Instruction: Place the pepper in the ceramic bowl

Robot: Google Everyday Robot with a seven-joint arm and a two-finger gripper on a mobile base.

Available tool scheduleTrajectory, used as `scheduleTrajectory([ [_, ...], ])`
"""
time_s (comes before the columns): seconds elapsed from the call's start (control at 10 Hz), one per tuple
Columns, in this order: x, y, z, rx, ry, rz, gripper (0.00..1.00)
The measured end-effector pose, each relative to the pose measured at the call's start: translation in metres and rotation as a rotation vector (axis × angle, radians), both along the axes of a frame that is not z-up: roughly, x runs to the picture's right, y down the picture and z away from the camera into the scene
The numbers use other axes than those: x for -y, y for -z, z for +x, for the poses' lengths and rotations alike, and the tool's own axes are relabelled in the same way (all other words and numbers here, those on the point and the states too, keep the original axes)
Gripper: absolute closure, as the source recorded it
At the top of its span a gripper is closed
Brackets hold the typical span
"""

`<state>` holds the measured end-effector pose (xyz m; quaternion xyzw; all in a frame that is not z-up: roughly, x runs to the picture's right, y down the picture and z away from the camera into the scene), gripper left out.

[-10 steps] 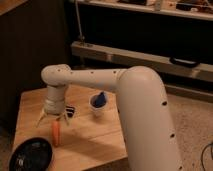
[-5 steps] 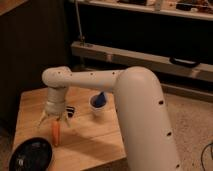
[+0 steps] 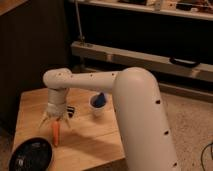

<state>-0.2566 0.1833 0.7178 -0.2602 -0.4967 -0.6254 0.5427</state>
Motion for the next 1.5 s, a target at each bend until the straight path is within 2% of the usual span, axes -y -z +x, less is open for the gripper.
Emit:
scheduleTrajectory([
  [0.3,-0.005,-0.004,0.001,-0.009,0.006,-0.008,0.2],
  [0.4,-0.006,-0.006,0.002,-0.016,-0.002,0.001,0.2],
  [0.5,-0.006,-0.006,0.001,-0.02,-0.016,0.014,0.2],
  [0.7,-0.003,-0.006,-0.001,-0.031,-0.064,0.066,0.2],
  [1.2,-0.002,-0.007,-0.007,-0.059,-0.115,0.129,0.2],
  [1.5,-0.003,-0.012,-0.006,-0.068,-0.128,0.119,0.2],
])
